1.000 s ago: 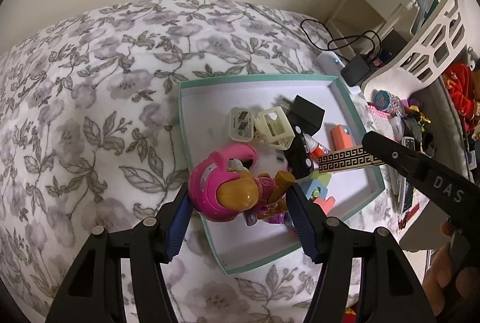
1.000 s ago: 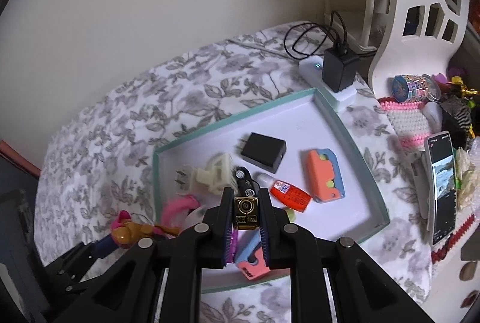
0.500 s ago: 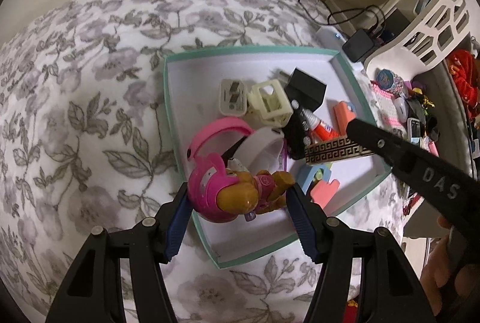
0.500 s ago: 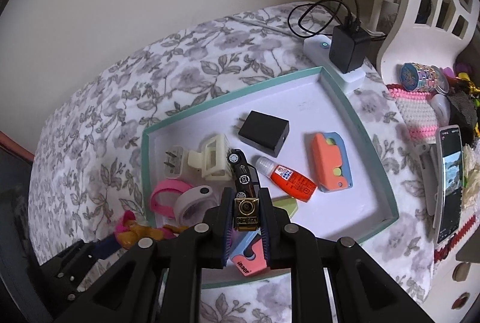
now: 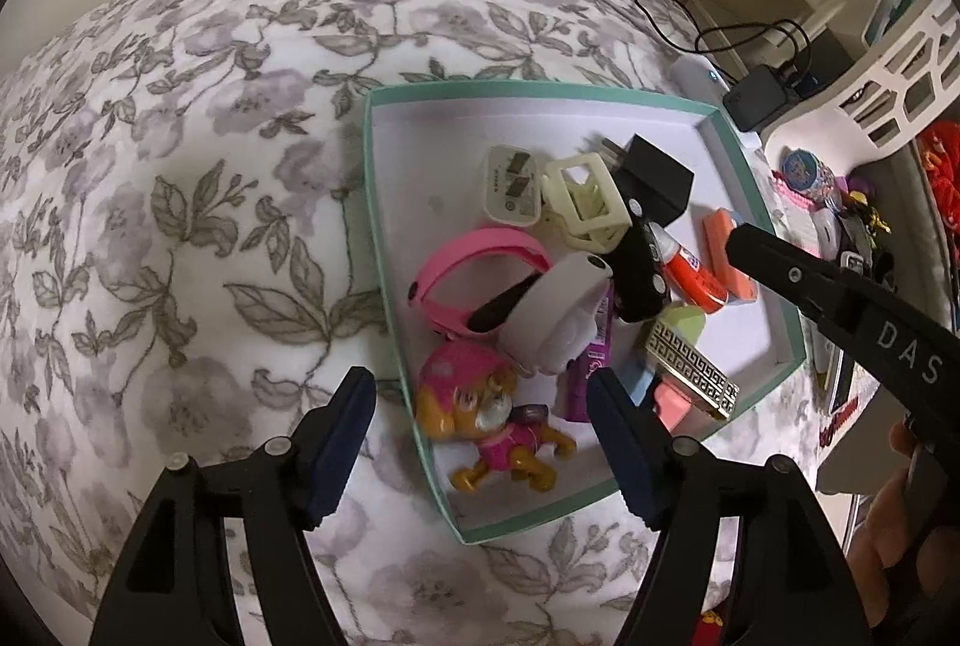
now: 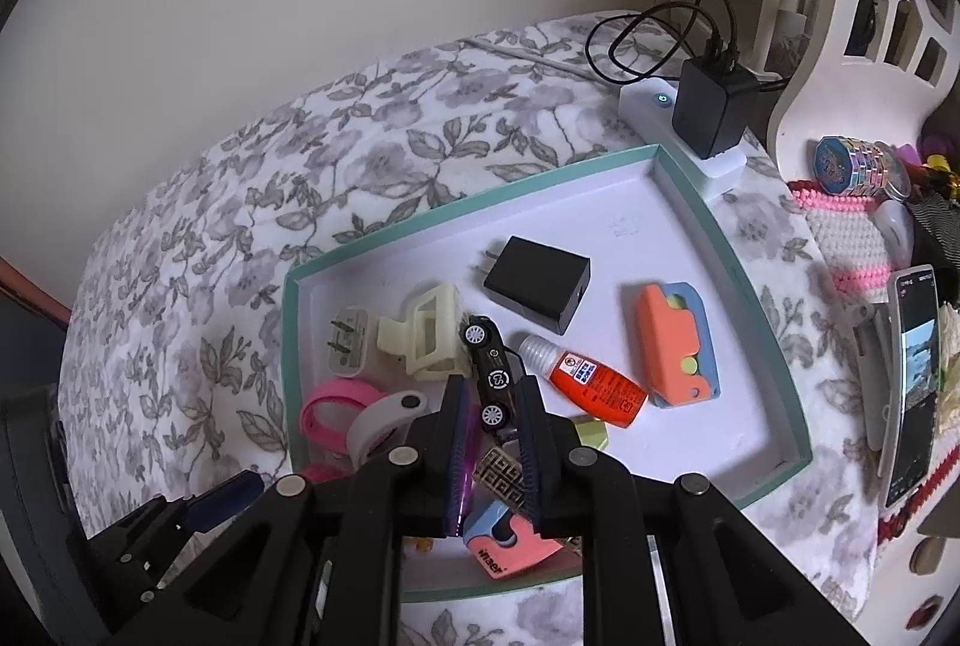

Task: Organize rigid objects
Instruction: 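Open left gripper releasing figure in tray while right gripper releases gold strip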

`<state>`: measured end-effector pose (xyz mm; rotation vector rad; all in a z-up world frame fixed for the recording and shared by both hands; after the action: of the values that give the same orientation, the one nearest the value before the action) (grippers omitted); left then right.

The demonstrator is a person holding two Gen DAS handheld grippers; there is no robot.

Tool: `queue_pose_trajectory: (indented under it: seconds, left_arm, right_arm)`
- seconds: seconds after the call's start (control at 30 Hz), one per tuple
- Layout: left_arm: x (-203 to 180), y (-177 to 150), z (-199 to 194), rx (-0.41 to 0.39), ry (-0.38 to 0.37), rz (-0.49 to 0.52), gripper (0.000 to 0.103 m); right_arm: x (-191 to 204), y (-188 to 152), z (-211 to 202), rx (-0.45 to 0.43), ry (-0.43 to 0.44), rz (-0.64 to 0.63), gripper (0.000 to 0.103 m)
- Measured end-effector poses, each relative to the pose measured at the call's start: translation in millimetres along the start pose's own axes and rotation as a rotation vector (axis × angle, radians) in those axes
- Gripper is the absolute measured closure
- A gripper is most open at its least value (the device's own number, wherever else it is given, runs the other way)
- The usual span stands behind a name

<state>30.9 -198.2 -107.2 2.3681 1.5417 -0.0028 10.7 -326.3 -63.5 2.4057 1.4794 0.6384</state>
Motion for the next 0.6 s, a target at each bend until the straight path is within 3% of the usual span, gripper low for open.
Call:
queue_pose_trajectory:
  seconds: [0.13, 0.23, 0.3, 0.37, 0.43, 0.6]
  left_arm:
    - [12, 7, -7, -0.040, 0.043, -0.021, 0.029]
    - [26, 13, -11, -0.077, 0.093, -0.041, 0.016]
    - [38, 17, -13, -0.102, 0.124, -0.061, 0.013]
    - [53, 19, -14, -0.124, 0.169, -0.081, 0.009]
    - [66, 22, -17, -0.149, 0.208, -0.095, 0.005]
    - [85, 26, -29, -0.210, 0.251, -0.117, 0.003]
  right_arm:
    - [1, 1, -1, -0.008, -0.003, -0.006, 0.085]
    - [1, -1, 3, 0.000, -0.021, -0.014, 0.077]
    - [3, -5, 6, 0.011, -0.023, -0.018, 0.046]
    - [5, -7, 8, 0.013, -0.020, -0.024, 0.031]
    - [8, -9, 8, 0.011, -0.023, -0.038, 0.029]
    - [16, -13, 7, -0.002, -0.051, -0.083, 0.004]
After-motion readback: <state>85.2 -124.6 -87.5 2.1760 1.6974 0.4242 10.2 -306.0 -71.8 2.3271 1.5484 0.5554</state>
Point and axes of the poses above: each gripper's, at about its wrist camera, not at the fingertips, and z roughly the way its jaws point, x to its left, y to its top, the point moved 9 cm from there along z, roughly the way its jaws point, and after that the axes turned 4 degrees about y, right-handed, at the moved point
